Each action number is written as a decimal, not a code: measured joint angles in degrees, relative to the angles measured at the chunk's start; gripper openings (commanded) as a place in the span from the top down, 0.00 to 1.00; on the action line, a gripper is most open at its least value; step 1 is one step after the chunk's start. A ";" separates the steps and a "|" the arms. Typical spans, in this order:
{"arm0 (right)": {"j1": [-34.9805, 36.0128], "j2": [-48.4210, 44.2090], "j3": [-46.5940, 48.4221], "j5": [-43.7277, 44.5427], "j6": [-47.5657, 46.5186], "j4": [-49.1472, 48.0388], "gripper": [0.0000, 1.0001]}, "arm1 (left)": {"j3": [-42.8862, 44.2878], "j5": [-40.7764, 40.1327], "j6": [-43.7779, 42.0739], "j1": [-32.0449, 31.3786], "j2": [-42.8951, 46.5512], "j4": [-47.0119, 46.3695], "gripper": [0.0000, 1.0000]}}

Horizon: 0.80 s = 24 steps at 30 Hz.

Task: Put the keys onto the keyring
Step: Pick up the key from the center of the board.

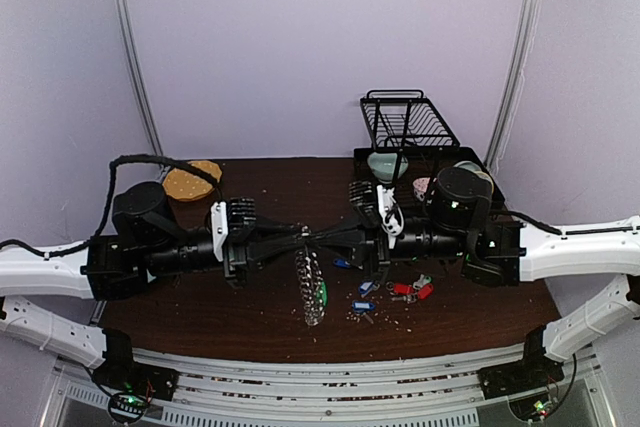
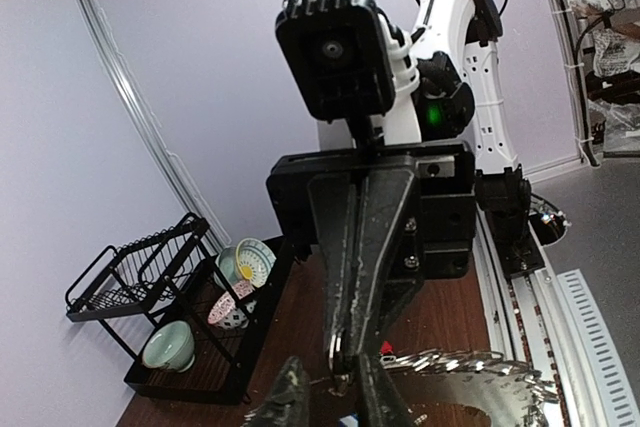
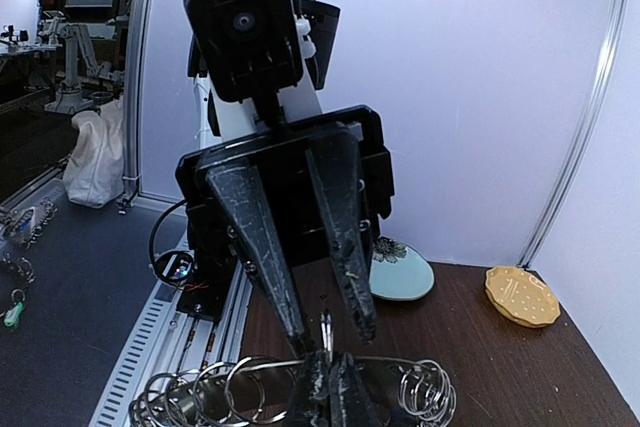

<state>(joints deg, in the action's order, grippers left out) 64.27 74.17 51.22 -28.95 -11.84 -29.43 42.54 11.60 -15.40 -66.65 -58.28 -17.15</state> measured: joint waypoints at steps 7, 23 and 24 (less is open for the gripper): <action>0.00 -0.02 0.17 0.00 0.02 0.20 1.00 | 0.00 -0.59 -0.72 -0.13 0.28 0.87 0.80; 0.00 -0.02 1.05 0.09 -0.22 0.22 1.00 | 0.24 -1.53 -1.66 -0.31 0.50 2.64 0.87; 0.00 -0.02 1.09 0.09 -0.24 0.17 1.00 | 0.24 -1.40 -1.66 -0.31 0.55 2.64 0.91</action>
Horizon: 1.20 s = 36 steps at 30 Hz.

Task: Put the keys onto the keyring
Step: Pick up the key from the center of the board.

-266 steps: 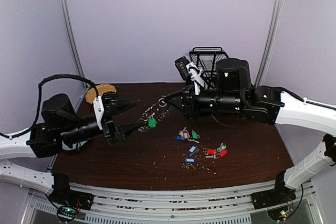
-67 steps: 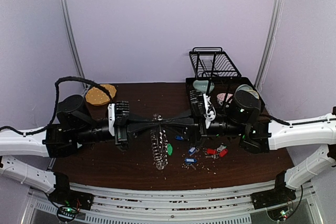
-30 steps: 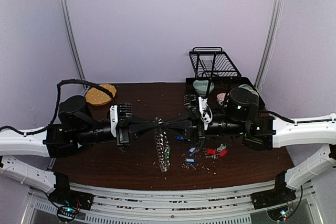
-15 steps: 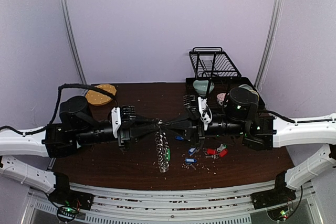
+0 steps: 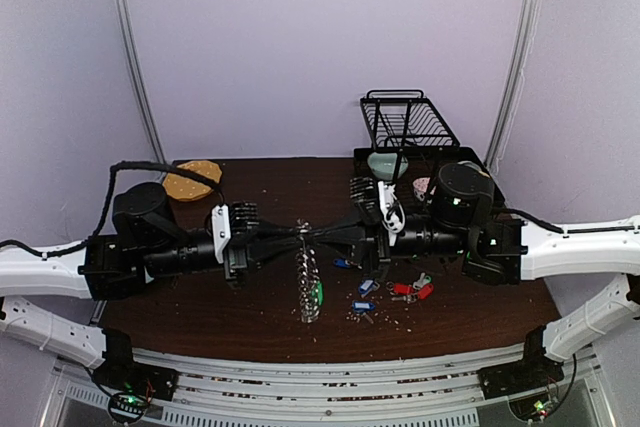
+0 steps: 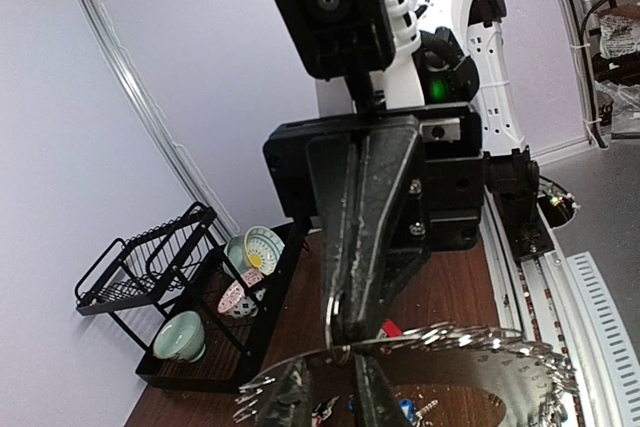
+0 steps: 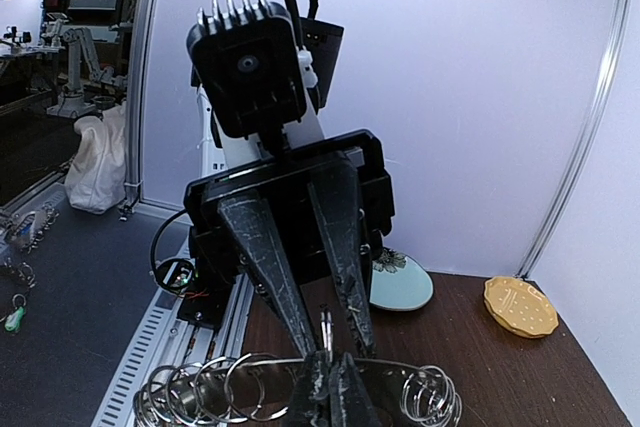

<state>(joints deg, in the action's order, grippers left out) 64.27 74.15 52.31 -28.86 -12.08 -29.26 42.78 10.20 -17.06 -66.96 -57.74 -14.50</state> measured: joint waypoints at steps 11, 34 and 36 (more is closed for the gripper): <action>0.00 0.00 0.02 -0.35 -0.20 0.50 1.00 | 0.02 1.01 0.72 0.00 -0.02 -1.05 0.91; -5.97 -3.13 4.85 2.82 4.79 12.52 0.53 | -4.26 -13.14 -17.14 -0.15 7.74 1.11 1.00; -9.62 -1.64 9.03 4.02 8.94 17.53 0.53 | -4.31 -15.30 -19.32 -0.15 7.48 1.66 1.00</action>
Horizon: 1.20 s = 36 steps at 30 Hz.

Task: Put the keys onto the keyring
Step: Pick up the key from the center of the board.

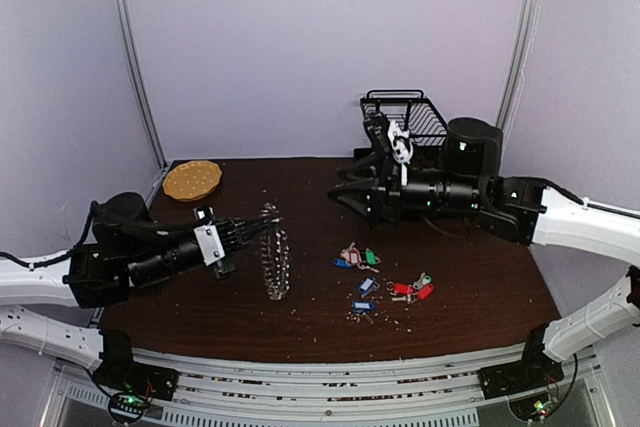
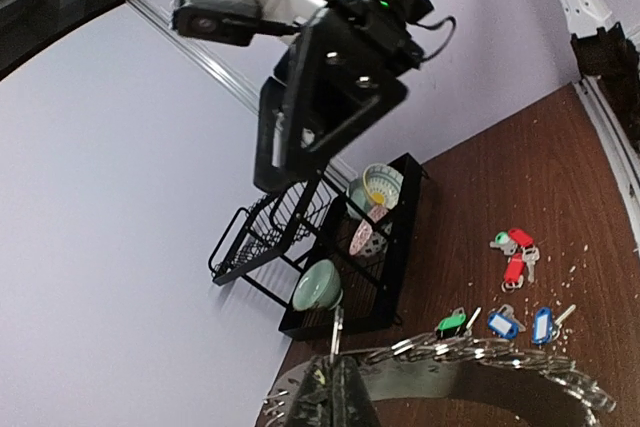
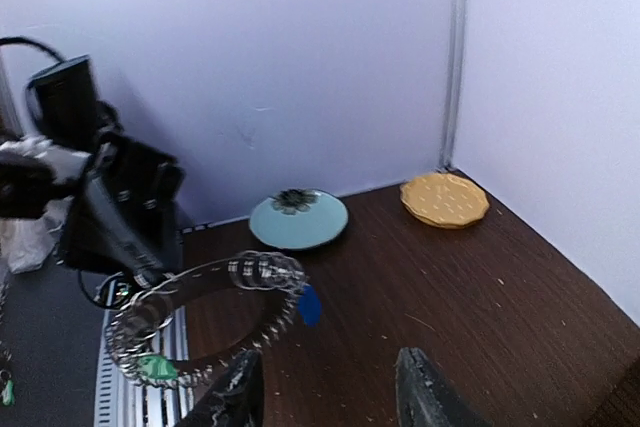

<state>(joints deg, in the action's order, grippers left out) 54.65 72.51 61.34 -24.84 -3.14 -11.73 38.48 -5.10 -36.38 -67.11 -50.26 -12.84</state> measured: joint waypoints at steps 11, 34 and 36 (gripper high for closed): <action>-6.21 14.80 7.06 22.34 17.57 30.86 0.61 | -0.72 -3.08 0.50 1.64 -4.72 1.16 1.00; -6.21 28.33 -1.49 23.04 27.08 28.87 0.76 | -2.54 -0.02 4.92 5.25 -4.57 0.85 1.00; -6.21 28.81 -1.49 23.06 26.91 28.81 0.79 | -2.54 0.28 5.03 5.35 -4.57 0.85 1.00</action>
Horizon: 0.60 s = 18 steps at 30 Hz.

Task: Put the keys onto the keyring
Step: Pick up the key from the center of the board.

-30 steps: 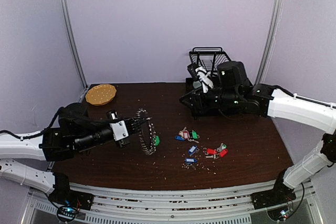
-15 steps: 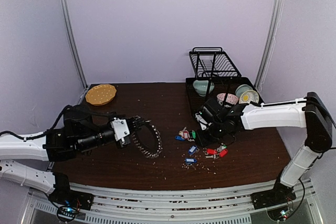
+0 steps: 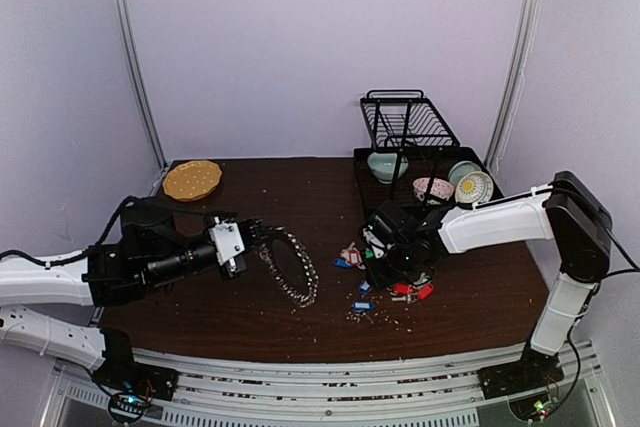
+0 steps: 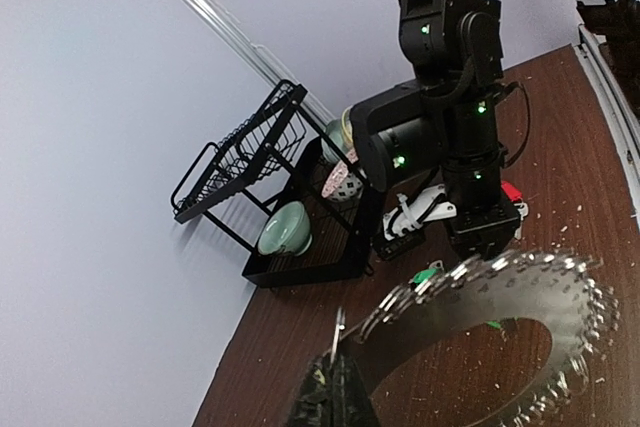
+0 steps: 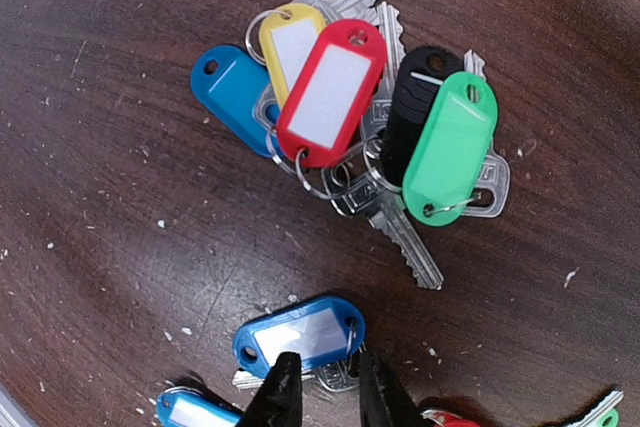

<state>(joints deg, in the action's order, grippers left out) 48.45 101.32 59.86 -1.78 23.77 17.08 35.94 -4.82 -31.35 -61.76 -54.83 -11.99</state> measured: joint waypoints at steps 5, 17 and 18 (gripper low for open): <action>0.00 1.14 0.00 0.13 -0.90 -0.11 0.96 | -0.02 0.83 0.22 0.28 0.00 0.00 1.00; 0.11 -0.33 2.36 -1.25 -5.33 3.48 1.00 | -0.20 0.55 -0.15 0.96 0.00 -0.39 1.00; 0.28 -1.49 3.10 -2.19 -6.62 4.24 1.00 | -0.26 0.52 -0.42 0.96 0.00 -0.39 1.00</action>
<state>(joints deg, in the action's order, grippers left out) 48.73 99.83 62.96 -3.97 17.15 21.32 35.68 -4.29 -31.77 -60.80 -54.83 -12.38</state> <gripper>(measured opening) 0.011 0.004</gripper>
